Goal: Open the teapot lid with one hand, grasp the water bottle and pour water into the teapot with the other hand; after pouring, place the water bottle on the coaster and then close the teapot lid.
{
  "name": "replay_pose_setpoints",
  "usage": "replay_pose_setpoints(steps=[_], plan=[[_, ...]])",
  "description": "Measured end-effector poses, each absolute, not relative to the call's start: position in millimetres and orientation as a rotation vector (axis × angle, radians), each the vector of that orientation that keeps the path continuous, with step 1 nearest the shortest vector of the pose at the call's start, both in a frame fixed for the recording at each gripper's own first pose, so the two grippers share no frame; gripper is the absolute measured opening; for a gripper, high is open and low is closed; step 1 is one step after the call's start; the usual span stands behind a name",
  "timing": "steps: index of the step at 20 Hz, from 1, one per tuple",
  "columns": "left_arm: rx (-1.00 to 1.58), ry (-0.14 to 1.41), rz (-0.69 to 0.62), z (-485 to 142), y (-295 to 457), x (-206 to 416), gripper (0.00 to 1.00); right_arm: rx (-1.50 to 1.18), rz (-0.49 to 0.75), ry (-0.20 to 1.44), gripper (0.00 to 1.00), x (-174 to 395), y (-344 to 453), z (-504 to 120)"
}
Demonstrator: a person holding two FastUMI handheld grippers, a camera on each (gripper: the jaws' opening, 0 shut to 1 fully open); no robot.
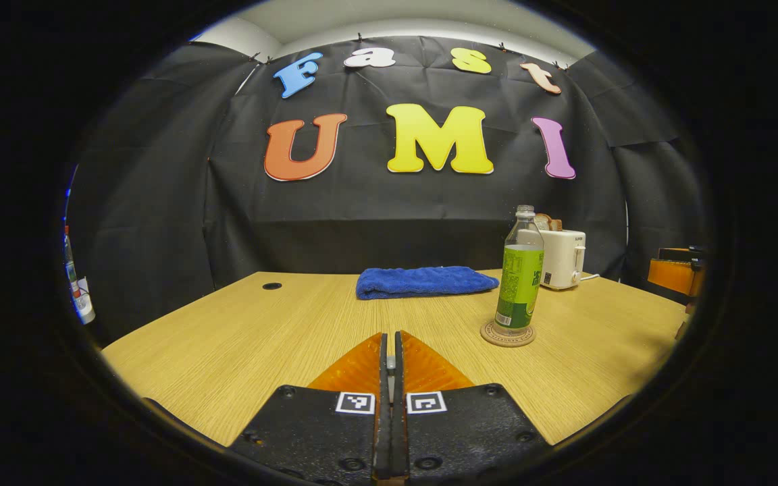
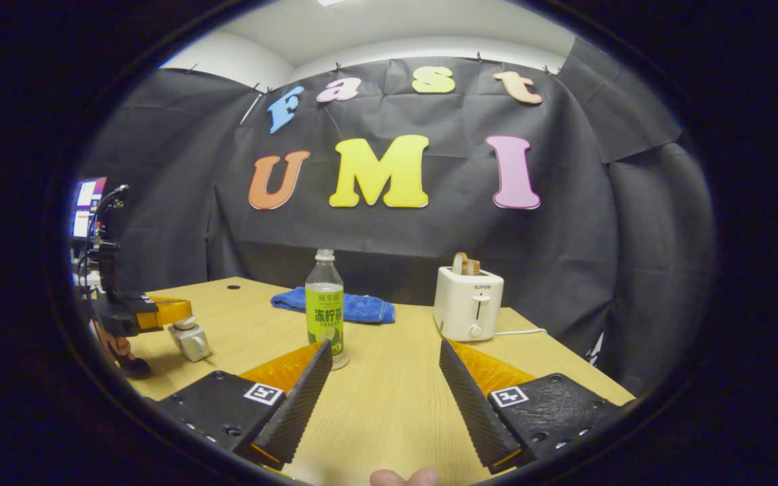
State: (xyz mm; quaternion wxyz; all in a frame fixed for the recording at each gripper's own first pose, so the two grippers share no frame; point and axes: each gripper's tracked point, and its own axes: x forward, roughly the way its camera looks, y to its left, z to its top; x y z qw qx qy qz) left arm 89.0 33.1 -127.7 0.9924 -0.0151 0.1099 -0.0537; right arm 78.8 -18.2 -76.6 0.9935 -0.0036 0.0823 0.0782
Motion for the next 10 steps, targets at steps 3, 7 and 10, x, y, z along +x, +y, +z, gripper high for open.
replay_pose_setpoints(steps=[3, 7, 10], plan=[[-0.042, 0.215, -0.096, -128.4, 33.3, 87.7, 0.03, 0.011, 0.172, 0.156, 0.95, 77.9, -12.8, -73.2], [-0.024, 0.235, -0.083, -138.1, 33.2, 87.1, 0.07, 0.004, 0.183, 0.124, 0.95, 71.6, -6.2, -67.4], [-0.007, 0.214, -0.056, -125.7, 36.1, 83.7, 0.33, 0.026, 0.182, 0.121, 0.95, 70.9, -2.9, -66.7]])
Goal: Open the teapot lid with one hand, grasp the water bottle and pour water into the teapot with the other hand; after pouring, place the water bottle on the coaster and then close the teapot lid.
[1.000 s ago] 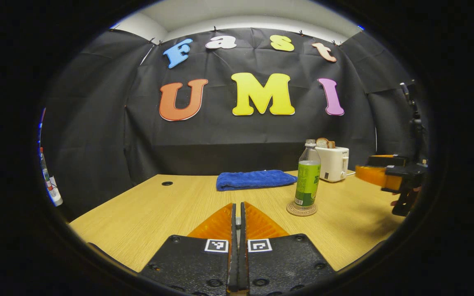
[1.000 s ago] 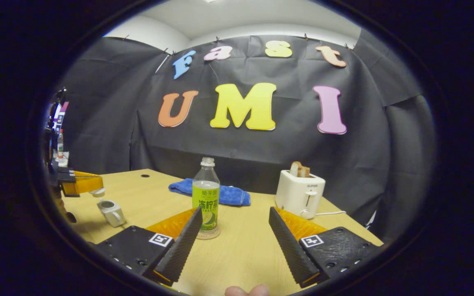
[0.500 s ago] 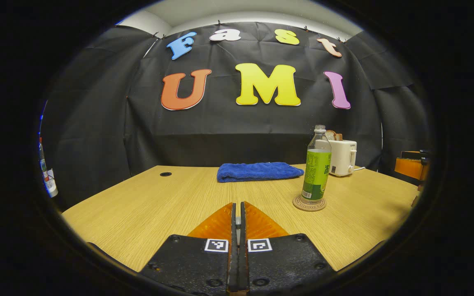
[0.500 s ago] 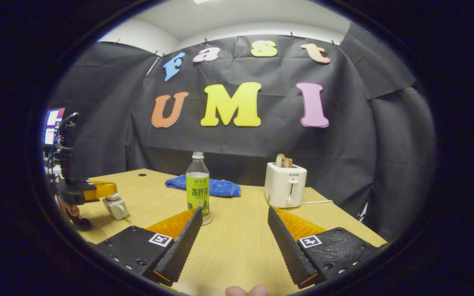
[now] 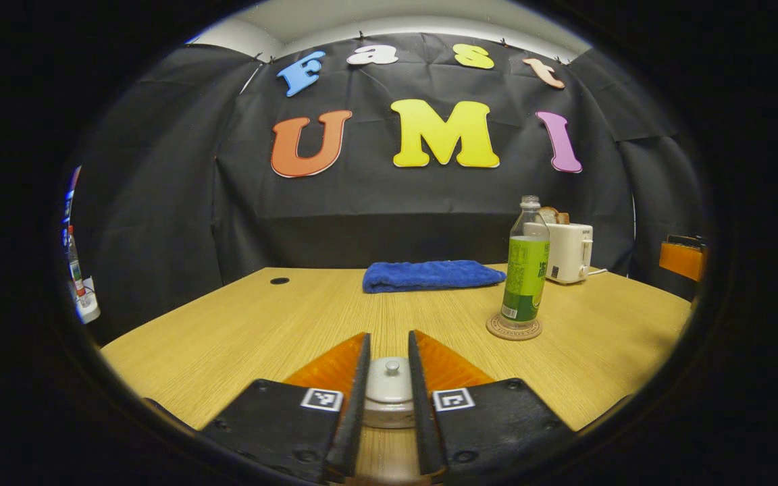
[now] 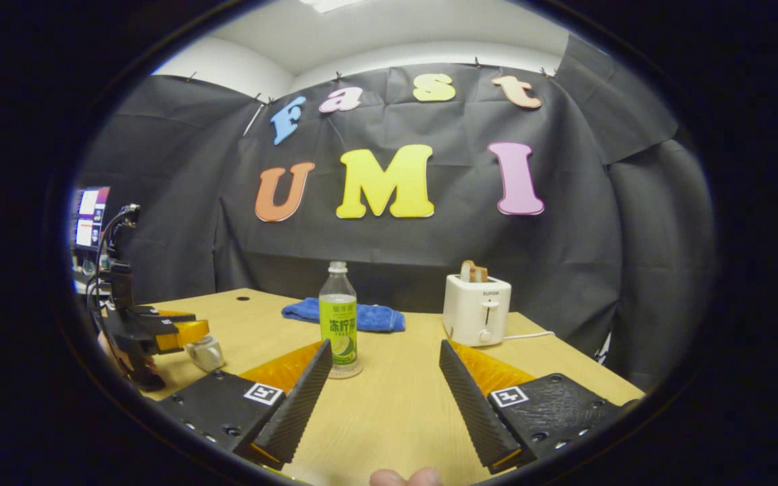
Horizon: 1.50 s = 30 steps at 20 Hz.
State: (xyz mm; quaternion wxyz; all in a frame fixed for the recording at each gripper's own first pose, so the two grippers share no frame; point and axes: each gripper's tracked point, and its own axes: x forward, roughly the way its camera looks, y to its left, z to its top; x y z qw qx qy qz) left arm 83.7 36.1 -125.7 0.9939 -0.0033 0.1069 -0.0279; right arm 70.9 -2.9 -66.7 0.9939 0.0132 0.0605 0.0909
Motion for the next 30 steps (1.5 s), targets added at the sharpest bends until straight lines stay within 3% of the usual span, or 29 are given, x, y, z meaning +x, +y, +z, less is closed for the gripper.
replay_pose_setpoints(steps=[2, 8, 11, 16, 20, 30], plan=[[-0.002, 0.150, -0.038, -88.1, 32.8, 74.3, 0.99, 0.030, 0.146, 0.101, 0.99, 70.4, -5.1, -60.0], [-0.009, 0.011, -0.039, -7.0, -5.7, 27.0, 0.98, -0.004, 0.075, 0.002, 0.95, 36.7, -5.8, -32.3], [-0.011, 0.018, -0.036, -13.2, -14.9, 3.0, 0.98, -0.017, 0.054, -0.015, 0.99, 17.4, -6.9, -29.0], [-0.034, 0.025, -0.028, -21.4, -10.6, -15.0, 0.98, -0.040, 0.031, -0.052, 0.95, -3.6, -5.4, -20.5], [-0.016, 0.013, -0.022, -16.0, -3.4, -18.0, 0.98, -0.040, 0.019, -0.053, 0.99, -6.4, 1.4, -16.7], [0.011, -0.017, -0.005, -7.3, 3.2, -19.3, 0.98, -0.050, 0.018, 0.005, 0.95, -4.2, 18.6, -23.4]])
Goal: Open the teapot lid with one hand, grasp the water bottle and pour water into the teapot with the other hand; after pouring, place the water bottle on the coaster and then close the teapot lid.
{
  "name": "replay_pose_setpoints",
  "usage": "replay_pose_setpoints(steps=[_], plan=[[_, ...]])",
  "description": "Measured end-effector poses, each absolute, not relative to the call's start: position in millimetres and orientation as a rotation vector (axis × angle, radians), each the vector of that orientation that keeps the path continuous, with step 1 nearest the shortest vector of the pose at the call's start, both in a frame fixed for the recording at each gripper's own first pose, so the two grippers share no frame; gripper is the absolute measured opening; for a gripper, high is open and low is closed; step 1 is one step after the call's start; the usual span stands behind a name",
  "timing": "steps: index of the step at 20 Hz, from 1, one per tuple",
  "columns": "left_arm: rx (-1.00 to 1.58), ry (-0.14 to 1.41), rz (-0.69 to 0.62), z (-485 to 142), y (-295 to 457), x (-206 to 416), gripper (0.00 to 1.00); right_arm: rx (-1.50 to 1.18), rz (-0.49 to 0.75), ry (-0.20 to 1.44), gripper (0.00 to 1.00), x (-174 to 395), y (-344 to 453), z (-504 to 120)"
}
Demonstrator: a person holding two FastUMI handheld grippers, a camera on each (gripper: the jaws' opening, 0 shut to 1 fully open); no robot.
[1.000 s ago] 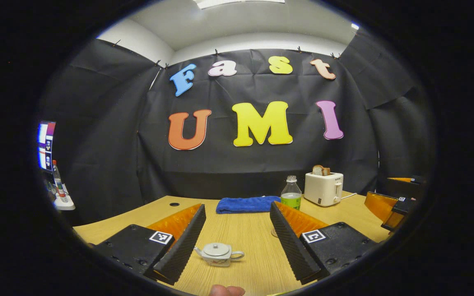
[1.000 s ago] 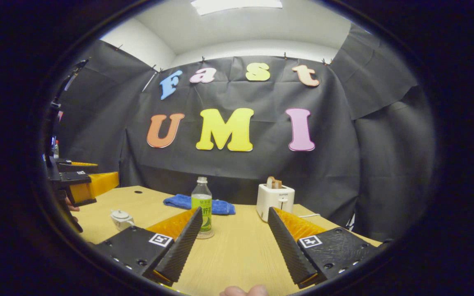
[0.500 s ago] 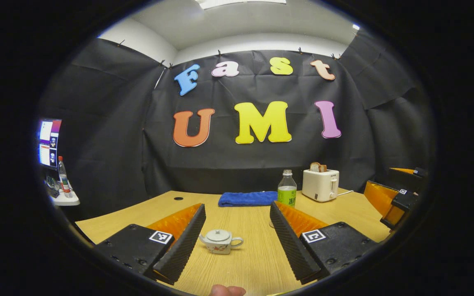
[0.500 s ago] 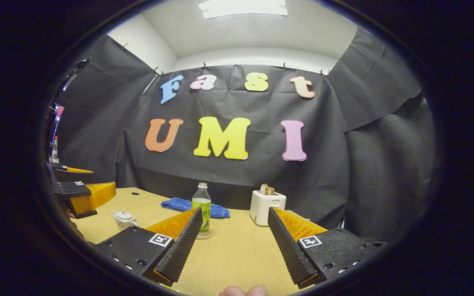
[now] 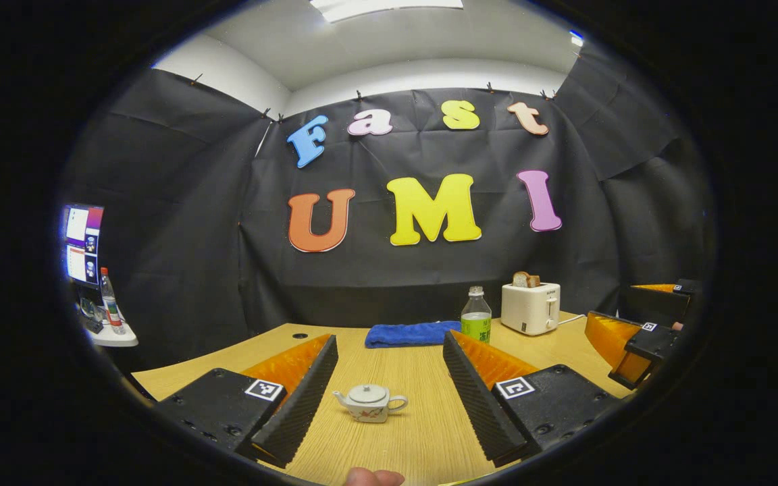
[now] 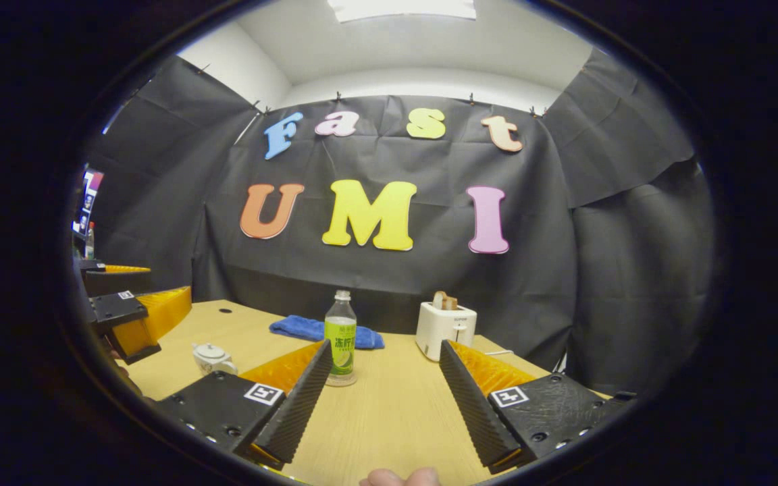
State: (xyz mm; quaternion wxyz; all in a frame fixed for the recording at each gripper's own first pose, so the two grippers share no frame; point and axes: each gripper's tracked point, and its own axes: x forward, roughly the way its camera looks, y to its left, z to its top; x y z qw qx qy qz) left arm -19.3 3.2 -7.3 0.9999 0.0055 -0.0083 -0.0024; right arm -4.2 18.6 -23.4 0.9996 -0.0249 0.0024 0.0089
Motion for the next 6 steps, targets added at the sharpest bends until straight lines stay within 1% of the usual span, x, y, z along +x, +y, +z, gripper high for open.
replay_pose_setpoints(steps=[1, 6], plan=[[0.012, -0.018, -0.004, -7.8, 4.1, -19.0, 0.98, -0.051, 0.018, 0.002, 0.99, -5.4, 19.4, -22.9], [0.010, -0.016, -0.008, -10.0, 5.3, -18.3, 0.98, -0.051, 0.020, 0.005, 0.99, -5.3, 23.0, -22.7]])
